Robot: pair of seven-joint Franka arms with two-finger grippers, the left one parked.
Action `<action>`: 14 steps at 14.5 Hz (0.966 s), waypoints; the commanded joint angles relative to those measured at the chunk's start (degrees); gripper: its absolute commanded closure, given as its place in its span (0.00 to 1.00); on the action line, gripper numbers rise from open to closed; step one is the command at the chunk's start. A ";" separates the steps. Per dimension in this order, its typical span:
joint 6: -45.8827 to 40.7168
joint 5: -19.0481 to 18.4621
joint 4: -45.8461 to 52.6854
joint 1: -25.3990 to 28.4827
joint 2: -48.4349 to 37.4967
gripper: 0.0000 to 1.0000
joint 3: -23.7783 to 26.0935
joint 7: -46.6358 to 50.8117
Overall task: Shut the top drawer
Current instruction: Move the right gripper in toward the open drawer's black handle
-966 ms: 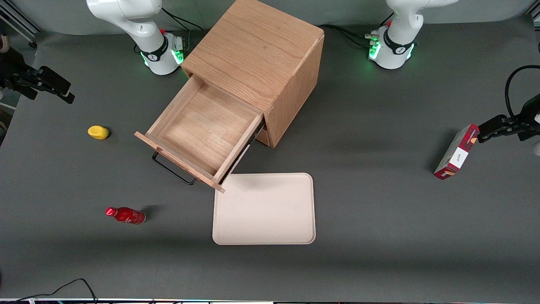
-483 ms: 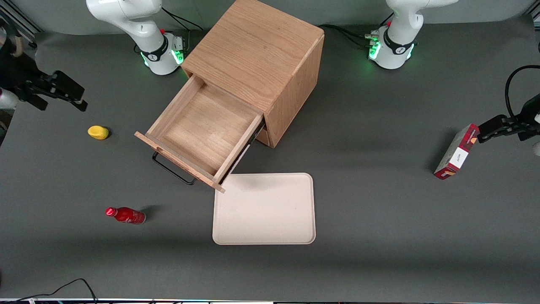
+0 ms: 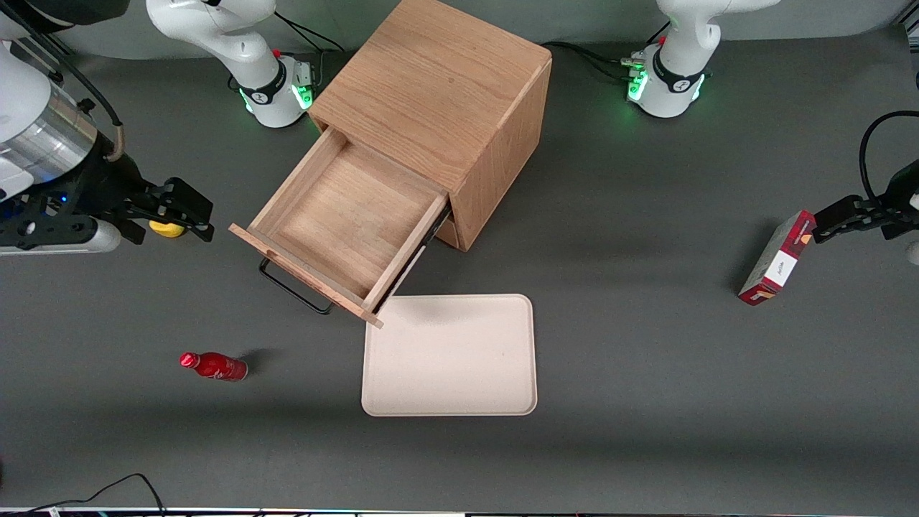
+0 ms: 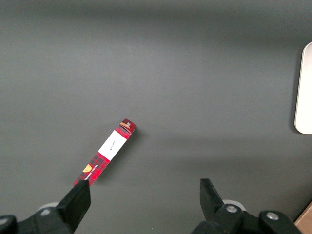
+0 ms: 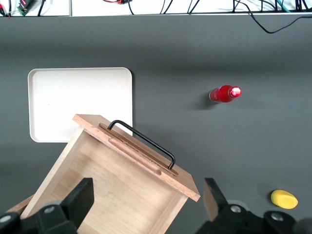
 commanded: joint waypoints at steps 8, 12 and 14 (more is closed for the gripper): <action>-4.03 5.65 2.17 -3.20 0.28 0.00 -0.87 -41.17; -3.76 5.82 2.08 -3.20 1.60 0.00 -0.87 -54.98; -3.94 6.61 1.99 -3.28 2.65 0.00 -0.87 -61.22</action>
